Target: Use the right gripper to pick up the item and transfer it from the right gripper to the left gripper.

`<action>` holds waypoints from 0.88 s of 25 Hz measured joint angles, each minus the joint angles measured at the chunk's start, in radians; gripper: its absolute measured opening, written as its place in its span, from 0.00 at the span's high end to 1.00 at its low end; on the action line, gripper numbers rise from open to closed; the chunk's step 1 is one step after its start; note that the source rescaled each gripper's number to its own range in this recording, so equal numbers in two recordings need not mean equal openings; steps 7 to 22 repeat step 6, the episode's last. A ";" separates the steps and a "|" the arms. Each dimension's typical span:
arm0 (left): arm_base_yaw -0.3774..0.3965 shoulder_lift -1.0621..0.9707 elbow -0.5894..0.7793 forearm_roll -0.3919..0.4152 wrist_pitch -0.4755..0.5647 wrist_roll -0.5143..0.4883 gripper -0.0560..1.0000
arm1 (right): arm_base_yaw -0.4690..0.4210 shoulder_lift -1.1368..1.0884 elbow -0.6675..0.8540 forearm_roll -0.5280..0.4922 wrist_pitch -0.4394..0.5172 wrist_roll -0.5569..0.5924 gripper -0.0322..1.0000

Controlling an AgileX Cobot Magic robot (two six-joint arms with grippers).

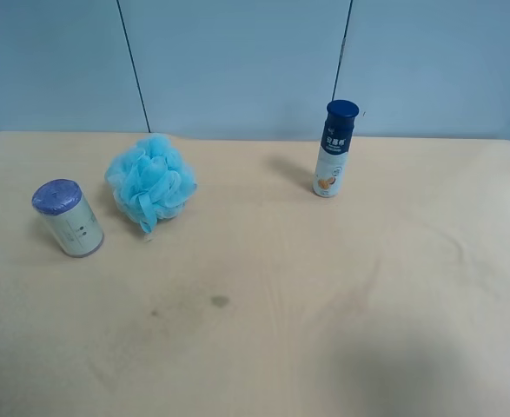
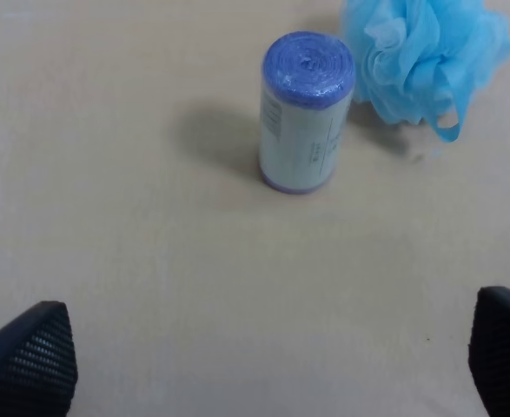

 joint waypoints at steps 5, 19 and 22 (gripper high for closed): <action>0.000 0.000 0.000 0.000 0.000 0.000 0.25 | 0.000 0.000 0.000 0.000 0.000 0.000 0.18; 0.000 0.000 0.000 0.000 0.000 0.000 0.25 | 0.000 0.000 0.000 0.000 0.000 0.000 0.18; 0.000 0.000 0.000 0.000 0.000 0.000 0.25 | 0.000 0.000 0.000 0.000 0.000 0.000 0.18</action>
